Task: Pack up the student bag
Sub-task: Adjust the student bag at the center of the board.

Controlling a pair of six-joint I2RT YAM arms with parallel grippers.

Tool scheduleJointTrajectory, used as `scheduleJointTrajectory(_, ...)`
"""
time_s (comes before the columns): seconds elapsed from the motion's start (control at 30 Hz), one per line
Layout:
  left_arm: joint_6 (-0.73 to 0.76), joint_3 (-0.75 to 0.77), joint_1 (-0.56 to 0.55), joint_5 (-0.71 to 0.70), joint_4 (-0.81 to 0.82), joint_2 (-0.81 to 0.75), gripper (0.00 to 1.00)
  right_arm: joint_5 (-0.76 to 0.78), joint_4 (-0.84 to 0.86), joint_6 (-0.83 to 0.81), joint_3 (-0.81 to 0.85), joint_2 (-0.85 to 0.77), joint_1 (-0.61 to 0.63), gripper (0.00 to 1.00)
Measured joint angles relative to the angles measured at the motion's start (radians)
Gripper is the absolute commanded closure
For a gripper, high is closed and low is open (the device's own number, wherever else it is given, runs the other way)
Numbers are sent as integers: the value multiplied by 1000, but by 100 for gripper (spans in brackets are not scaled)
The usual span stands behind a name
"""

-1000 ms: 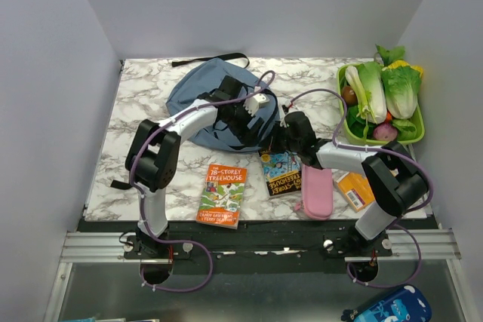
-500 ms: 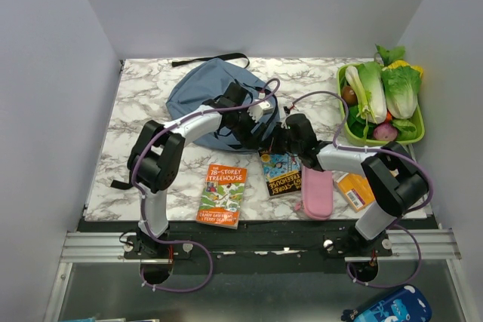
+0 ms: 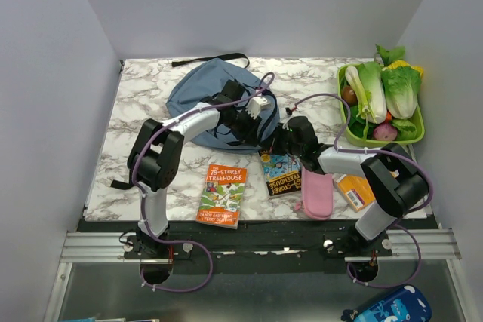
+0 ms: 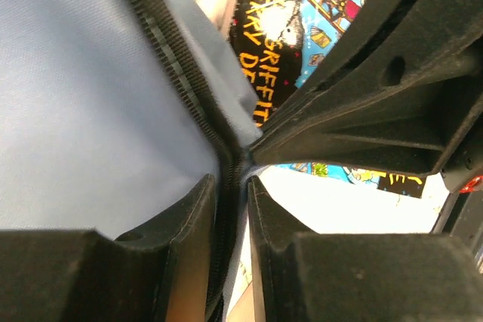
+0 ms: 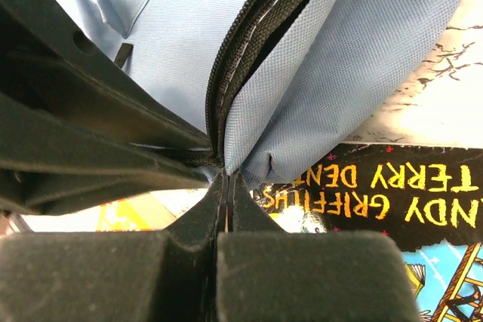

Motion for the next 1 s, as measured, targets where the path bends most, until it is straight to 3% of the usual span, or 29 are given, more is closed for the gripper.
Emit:
scheduleJointTrajectory(0.33, -103, 26, 133, 56, 30, 6, 76, -5, -17, -1, -5, 0, 0, 99)
scheduleJointTrajectory(0.43, -115, 24, 132, 56, 45, 6, 85, -5, -19, -1, -5, 0, 0, 99)
scheduleJointTrajectory(0.5, -116, 24, 126, 56, 47, 6, 99, -5, -23, -1, -5, 0, 0, 99)
scheduleJointTrajectory(0.87, -50, -18, 118, -21, 62, -72, 100, -5, -40, -3, -3, -1, 2, 99)
scheduleJointTrajectory(1.0, -21, -85, 118, -30, 84, -126, 100, -3, -98, -18, 19, -22, 6, 86)
